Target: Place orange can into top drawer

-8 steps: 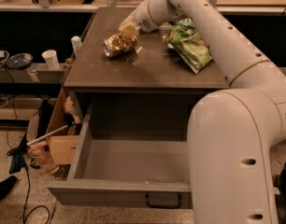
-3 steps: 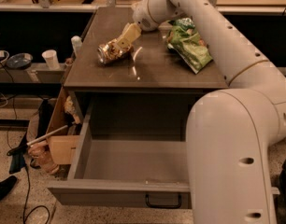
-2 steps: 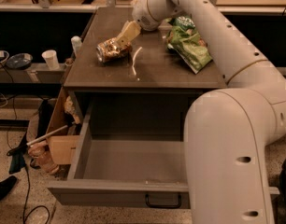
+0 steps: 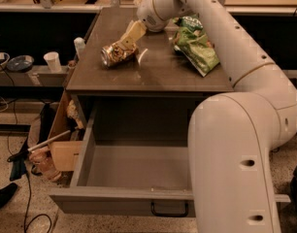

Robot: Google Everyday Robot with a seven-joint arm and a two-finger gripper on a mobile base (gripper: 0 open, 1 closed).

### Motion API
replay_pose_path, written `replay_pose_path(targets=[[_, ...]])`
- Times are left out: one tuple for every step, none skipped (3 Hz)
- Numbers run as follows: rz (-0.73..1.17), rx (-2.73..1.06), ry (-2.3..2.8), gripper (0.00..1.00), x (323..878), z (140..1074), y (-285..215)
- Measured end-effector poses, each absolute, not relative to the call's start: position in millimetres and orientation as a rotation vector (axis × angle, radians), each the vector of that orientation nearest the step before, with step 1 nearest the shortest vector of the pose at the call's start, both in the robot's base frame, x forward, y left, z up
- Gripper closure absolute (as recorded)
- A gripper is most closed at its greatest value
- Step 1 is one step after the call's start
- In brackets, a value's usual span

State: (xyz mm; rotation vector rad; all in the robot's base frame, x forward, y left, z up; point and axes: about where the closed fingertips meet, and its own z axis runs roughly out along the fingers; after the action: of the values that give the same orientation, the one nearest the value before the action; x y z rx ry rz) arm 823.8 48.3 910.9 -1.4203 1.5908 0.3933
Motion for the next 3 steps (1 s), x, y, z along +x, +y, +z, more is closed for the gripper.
replay_pose_path(targets=[[0.404,-1.407,1.607,0.0,821.8,905.2,48.7],[0.428,-1.396,1.634,0.0,815.4,894.7,49.1],[0.461,-1.392,1.666,0.0,805.0,882.4,49.9]])
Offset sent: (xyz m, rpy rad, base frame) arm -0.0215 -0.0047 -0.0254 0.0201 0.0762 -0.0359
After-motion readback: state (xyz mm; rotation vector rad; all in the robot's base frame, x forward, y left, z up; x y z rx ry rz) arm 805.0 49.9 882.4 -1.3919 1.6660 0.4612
